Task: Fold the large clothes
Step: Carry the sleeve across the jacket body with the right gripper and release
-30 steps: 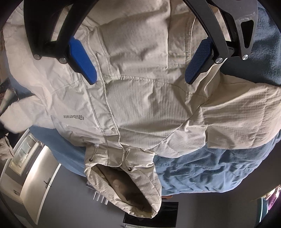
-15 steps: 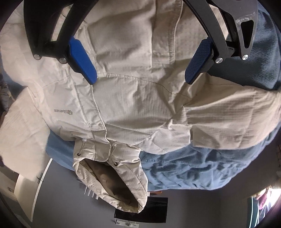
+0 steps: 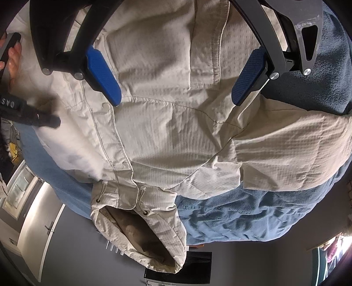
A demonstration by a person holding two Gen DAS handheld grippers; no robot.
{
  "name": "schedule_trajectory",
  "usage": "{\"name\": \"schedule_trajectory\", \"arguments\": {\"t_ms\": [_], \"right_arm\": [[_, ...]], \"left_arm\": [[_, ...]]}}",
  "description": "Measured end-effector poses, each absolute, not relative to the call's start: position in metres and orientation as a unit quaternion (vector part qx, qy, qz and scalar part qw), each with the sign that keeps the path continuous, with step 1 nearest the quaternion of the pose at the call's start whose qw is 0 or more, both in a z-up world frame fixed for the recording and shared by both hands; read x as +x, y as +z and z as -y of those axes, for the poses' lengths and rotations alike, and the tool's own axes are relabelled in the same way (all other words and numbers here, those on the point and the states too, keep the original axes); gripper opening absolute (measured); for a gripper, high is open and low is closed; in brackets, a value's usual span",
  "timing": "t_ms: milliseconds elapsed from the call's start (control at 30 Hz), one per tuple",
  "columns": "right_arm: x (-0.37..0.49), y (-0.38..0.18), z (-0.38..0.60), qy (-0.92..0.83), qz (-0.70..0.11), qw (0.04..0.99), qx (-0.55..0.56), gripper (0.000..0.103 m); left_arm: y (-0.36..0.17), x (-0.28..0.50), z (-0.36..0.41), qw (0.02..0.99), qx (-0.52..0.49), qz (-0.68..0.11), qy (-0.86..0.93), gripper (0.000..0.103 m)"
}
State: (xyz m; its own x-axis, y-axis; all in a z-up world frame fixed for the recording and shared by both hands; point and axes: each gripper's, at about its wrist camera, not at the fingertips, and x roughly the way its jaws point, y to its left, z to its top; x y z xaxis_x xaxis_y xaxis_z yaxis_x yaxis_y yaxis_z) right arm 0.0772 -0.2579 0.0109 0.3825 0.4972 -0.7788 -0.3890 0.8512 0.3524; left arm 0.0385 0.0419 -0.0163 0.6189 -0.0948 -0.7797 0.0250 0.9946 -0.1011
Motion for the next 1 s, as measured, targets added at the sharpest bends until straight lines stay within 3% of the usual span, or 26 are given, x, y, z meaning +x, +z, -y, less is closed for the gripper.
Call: {"name": "schedule_trajectory", "arguments": {"t_ms": [67,267,600,933,1000], "right_arm": [[0.069,0.017,0.266,0.273,-0.483,0.83,0.059,0.063],[0.04,0.053,0.291,0.251,-0.415,0.874,-0.009,0.094],[0.05,0.075,0.399,0.055,-0.302,0.947,0.098,0.095],[0.074,0.035,0.449,0.05,-0.34,0.926,0.156,0.095],[0.079,0.027,0.445,0.053,-0.345,0.925,0.147,0.095]], "left_arm": [[-0.016,0.038,-0.039,0.898,-0.035,-0.437,-0.033,0.096],[0.001,0.033,-0.022,0.895,-0.045,-0.439,-0.059,0.096],[0.038,0.063,0.116,0.876,0.142,-0.431,-0.165,0.096],[-0.039,0.076,0.215,0.82,0.266,-0.451,-0.231,0.09],[-0.055,0.078,0.221,0.813,0.29,-0.454,-0.222,0.078]]}}
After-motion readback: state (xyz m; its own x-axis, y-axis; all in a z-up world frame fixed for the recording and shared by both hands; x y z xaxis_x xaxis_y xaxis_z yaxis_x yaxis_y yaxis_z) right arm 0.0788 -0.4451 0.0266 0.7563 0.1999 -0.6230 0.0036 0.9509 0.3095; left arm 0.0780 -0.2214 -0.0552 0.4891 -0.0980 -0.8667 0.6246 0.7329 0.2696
